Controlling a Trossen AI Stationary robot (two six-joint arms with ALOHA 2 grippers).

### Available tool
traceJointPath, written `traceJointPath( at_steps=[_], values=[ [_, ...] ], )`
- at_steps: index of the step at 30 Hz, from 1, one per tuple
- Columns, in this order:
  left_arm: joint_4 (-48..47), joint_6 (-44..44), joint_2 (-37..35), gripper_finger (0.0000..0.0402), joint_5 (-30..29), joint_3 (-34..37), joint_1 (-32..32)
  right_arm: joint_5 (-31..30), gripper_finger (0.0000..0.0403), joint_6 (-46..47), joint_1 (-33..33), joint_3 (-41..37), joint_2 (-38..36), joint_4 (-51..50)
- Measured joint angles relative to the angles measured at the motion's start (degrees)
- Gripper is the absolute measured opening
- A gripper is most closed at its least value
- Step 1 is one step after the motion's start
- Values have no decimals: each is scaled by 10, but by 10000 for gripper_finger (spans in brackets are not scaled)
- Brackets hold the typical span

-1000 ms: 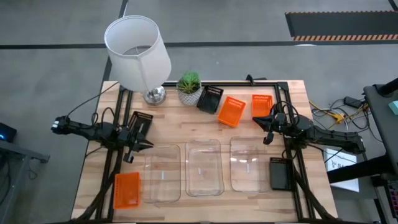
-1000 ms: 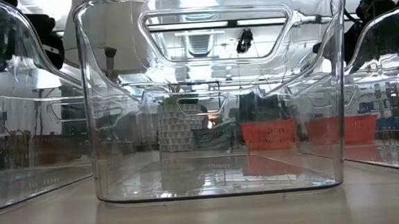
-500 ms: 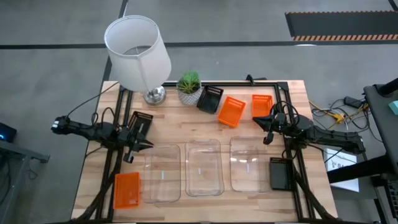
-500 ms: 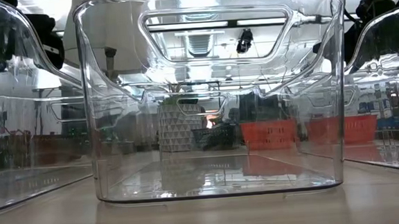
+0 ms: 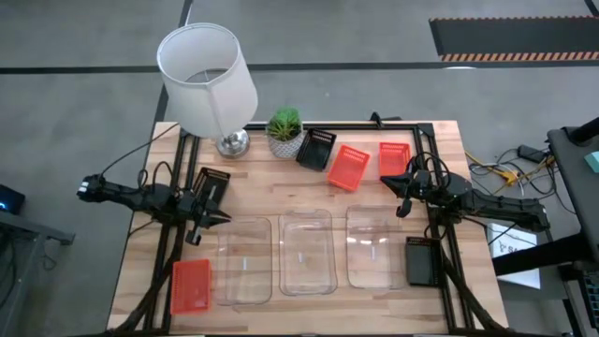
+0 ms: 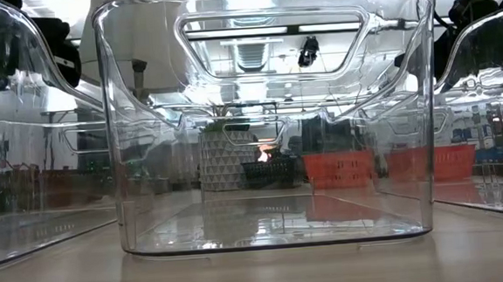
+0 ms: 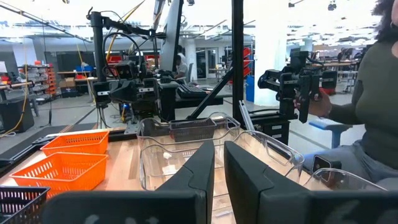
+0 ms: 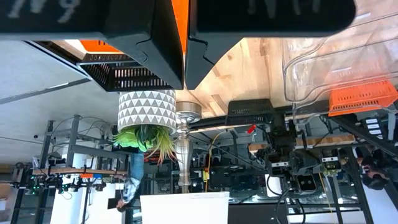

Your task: Stack baskets by color

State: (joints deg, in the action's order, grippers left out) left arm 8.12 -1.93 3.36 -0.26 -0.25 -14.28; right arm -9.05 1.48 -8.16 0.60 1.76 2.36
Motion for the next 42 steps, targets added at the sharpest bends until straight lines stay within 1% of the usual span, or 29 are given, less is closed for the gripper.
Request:
traceJointPath(
  at_steps=[2,6,9,16,19,23,28,32,37,40,42],
  values=[
    [0,0,0,19,0,0,0,0,9,8,0,0,0,0],
    [8,-8,0,19,-3,0,0,18,9,139,0,0,0,-1],
    [47,-16,0,19,-9,-1,0,16,9,196,0,0,0,0],
    [164,-15,-1,19,-9,-1,0,15,9,209,0,0,0,2],
    [194,-15,-1,19,-10,-1,0,15,9,210,0,0,0,2],
    [229,-30,-1,19,-12,-1,0,15,9,181,0,0,0,18],
    [259,-108,-1,19,-12,-1,0,15,9,135,0,0,4,127],
    [300,-182,0,19,-15,-1,0,14,9,98,0,0,23,214],
    [350,-321,4,19,-16,-1,0,12,9,59,0,0,73,297],
    [383,-408,13,19,-16,-2,0,-19,9,32,0,0,114,344],
    [388,-439,21,19,-19,-6,0,-43,9,12,0,0,144,376]
  ],
)
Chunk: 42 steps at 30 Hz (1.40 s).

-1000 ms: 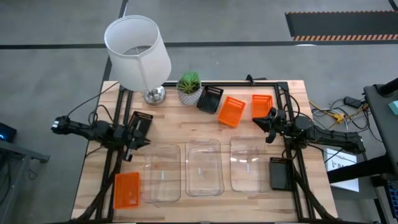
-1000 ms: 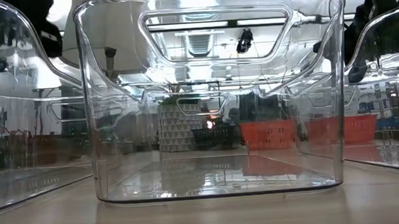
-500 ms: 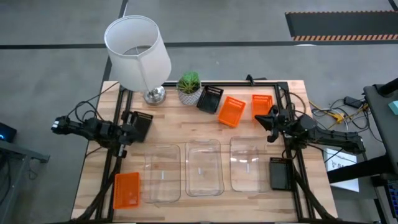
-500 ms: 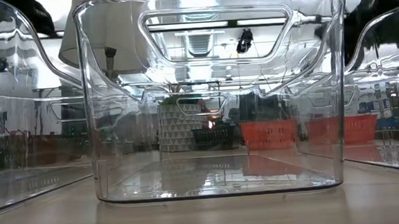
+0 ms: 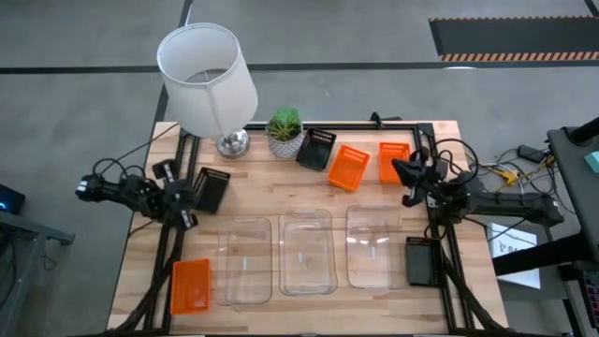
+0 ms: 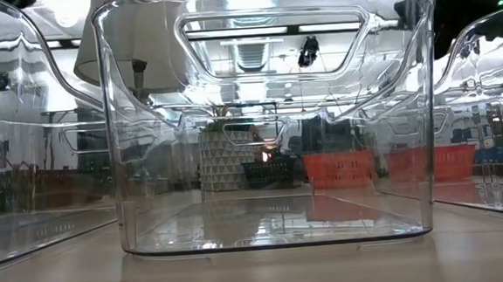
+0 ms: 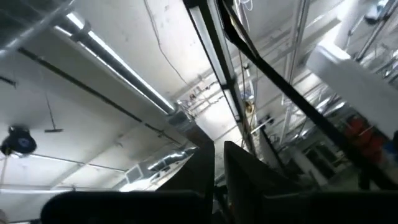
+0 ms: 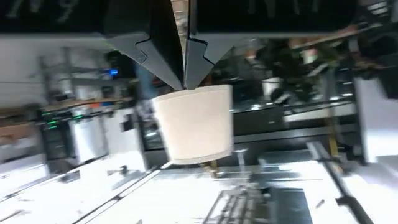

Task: Stack baskets by color
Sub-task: Stack the top center black bin on the right black bin

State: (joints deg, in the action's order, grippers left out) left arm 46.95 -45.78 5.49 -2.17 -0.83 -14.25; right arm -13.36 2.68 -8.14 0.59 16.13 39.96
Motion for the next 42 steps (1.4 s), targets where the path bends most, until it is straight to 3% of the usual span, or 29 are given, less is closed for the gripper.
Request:
traceJointPath(
  at_steps=[8,18,29,42],
  values=[
    [24,-47,69,19,-108,-38,0,-32,9,-57,0,84,129,17],
    [114,-116,173,19,-181,-69,0,-32,9,-94,0,272,283,-163],
    [112,-117,190,19,-193,-67,1,-31,9,-105,0,438,429,-330],
    [112,-117,183,19,-193,-63,0,-16,25,-110,0,559,522,-451]
  ],
)
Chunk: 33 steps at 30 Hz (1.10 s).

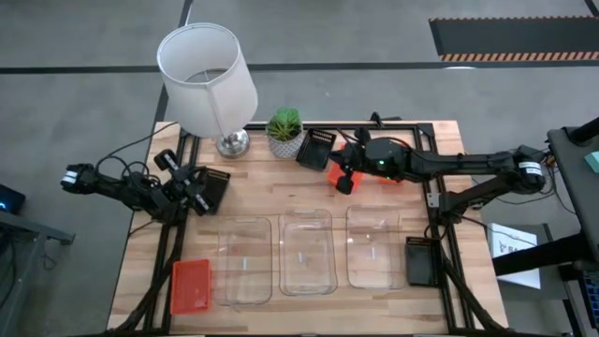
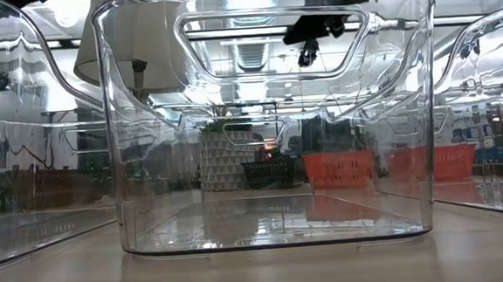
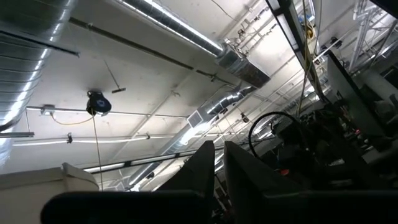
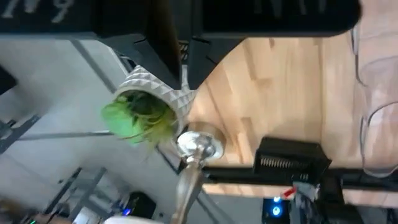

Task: Stack baskets by color
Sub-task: Stack the top center black bin on the right black bin

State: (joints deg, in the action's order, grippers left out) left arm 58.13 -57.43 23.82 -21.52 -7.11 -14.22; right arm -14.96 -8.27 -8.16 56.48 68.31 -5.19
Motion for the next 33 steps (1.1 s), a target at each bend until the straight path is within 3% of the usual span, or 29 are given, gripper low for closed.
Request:
traceJointPath(
  at_steps=[12,17,24,33],
  values=[
    [-1,0,0,19,0,0,0,0,186,12,0,90,88,-102],
    [-1,0,0,19,0,0,0,3,229,8,-4,134,138,-158],
    [-1,0,1,19,-1,0,0,51,246,1,-44,200,211,-240],
    [-1,0,0,19,-2,0,0,129,233,-8,-95,253,316,-244]
  ],
)
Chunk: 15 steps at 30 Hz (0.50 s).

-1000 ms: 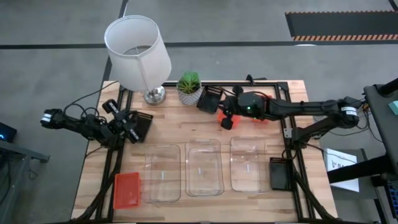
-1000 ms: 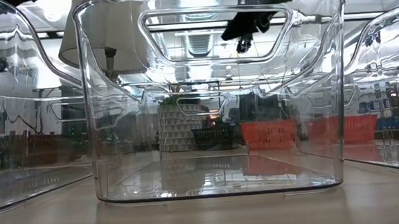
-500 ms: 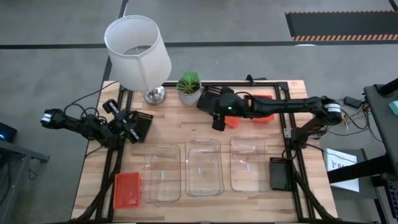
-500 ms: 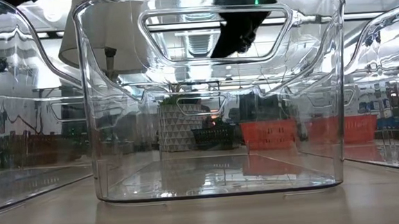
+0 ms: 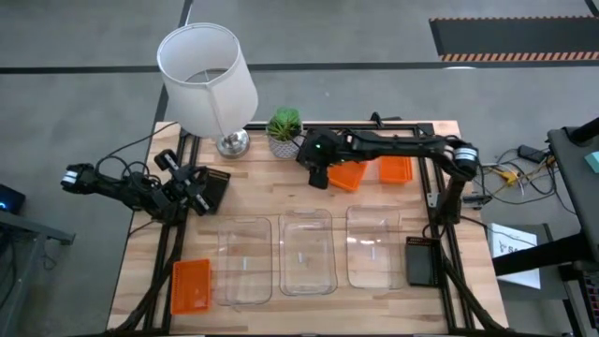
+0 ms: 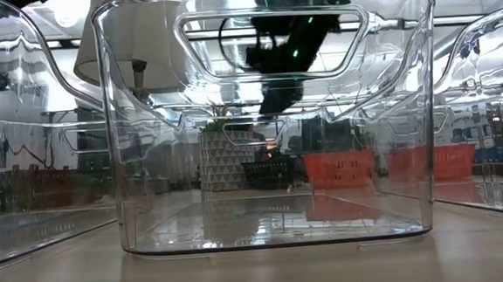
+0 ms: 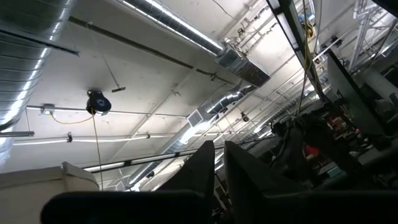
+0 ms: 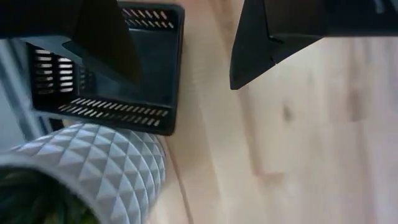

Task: Stack baskets by color
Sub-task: Stack the top center black bin on the right black bin

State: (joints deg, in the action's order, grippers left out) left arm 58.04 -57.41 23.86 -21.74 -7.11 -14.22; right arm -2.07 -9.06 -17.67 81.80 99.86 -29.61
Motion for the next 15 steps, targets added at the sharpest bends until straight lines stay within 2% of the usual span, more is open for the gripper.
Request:
traceJointPath(
  at_steps=[6,15],
  values=[
    [0,0,0,19,-3,0,0,2,225,8,-7,40,70,-3],
    [0,0,0,19,-3,0,0,-14,223,20,-10,61,110,-20]
  ],
)
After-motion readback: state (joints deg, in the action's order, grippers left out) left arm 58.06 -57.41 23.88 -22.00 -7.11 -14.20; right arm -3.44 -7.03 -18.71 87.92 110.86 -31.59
